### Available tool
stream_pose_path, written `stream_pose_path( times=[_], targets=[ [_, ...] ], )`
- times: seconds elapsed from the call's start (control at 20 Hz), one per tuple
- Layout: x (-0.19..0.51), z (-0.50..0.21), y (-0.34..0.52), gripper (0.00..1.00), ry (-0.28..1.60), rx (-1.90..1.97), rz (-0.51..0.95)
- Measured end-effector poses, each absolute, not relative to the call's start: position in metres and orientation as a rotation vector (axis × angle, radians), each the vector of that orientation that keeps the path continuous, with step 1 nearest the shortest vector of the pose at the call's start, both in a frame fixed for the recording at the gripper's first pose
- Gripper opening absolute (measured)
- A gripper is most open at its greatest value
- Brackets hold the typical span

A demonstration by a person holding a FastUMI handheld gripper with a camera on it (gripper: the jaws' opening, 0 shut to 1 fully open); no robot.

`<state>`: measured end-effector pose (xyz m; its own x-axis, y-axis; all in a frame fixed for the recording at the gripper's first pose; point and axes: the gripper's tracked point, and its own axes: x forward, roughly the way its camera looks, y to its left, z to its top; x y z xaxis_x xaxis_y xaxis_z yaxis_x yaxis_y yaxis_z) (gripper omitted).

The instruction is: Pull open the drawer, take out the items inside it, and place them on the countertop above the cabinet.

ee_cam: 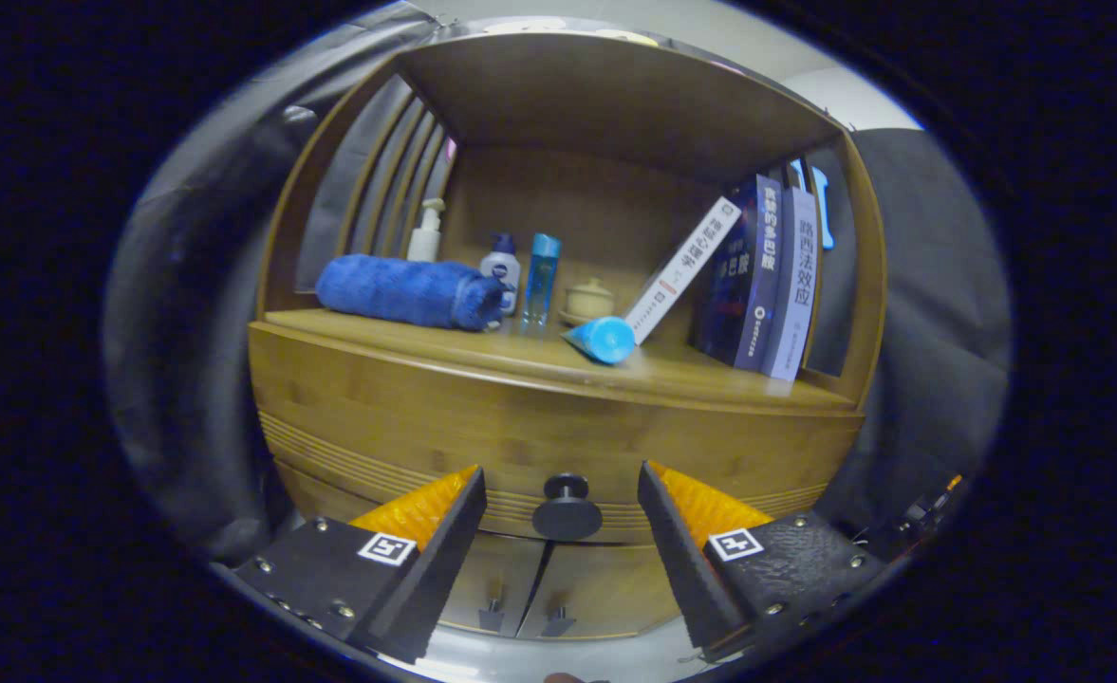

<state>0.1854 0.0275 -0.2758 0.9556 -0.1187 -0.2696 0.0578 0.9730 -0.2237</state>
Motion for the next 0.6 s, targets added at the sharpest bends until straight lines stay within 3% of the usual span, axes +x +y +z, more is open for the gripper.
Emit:
stream_pose_path(
  times=[0.25, 0.6],
  targets=[
    [0.144, -0.211, 0.051, 0.96, 0.214, -0.178, 0.003],
    [0.094, -0.104, 0.033, 0.96, 0.121, -0.114, -0.004]
  ],
)
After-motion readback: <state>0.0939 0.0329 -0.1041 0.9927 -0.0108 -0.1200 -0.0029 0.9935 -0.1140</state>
